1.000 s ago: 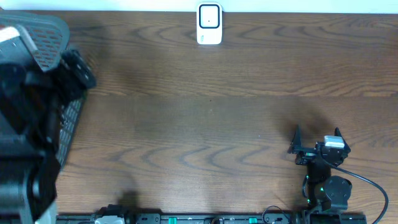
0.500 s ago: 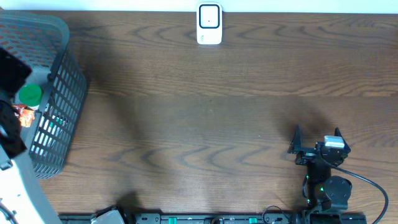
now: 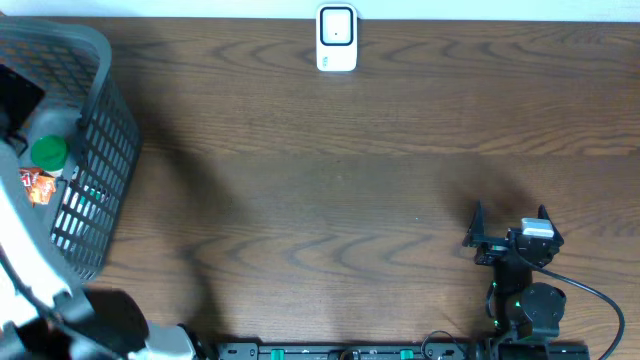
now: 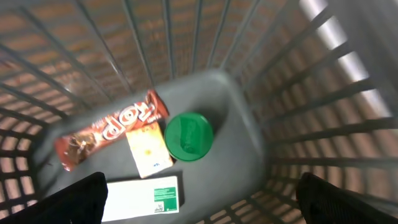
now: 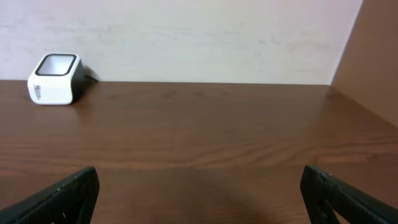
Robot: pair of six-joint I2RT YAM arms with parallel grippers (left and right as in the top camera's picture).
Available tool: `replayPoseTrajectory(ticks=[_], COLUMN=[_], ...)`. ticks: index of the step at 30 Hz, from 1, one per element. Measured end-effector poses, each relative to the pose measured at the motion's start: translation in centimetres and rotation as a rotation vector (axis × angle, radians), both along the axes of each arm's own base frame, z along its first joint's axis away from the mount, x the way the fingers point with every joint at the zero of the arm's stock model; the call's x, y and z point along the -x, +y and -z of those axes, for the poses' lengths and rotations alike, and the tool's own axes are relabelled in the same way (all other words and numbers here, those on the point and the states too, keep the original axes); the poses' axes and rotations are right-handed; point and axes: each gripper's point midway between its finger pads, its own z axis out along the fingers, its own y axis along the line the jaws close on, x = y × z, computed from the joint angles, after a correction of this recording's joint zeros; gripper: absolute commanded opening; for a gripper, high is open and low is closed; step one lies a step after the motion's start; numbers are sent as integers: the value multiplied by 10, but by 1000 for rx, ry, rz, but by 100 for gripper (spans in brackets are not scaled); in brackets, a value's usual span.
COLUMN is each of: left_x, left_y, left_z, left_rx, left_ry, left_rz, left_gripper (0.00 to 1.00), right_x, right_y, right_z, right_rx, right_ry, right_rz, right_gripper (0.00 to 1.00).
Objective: Scan the item barcode
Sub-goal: 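Move the left gripper over the basket toward the green-lidded jar, then grasp the green-lidded jar with the left gripper and lift it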
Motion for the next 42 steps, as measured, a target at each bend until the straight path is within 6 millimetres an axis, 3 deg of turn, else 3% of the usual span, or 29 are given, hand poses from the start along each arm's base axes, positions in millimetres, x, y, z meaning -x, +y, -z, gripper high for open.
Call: replayPoseTrajectory(ticks=[6,24,34,42], left_x=[-15,-34,-34,-32], left_y=[10,32,33,33], left_z=[56,162,186,218], left_rx=[71,177,196,231], left_ry=[111,256,298,353], left_rz=[-1,-36,-43,-44], left_gripper=[98,98,98,99], right_x=[0,0,0,0], right_y=[0,0,0,0], right_z=[0,0,0,0], right_rx=[0,0,0,0], right_ry=[0,0,0,0], right_rz=[0,0,0,0], right_gripper=[99,99,99,99])
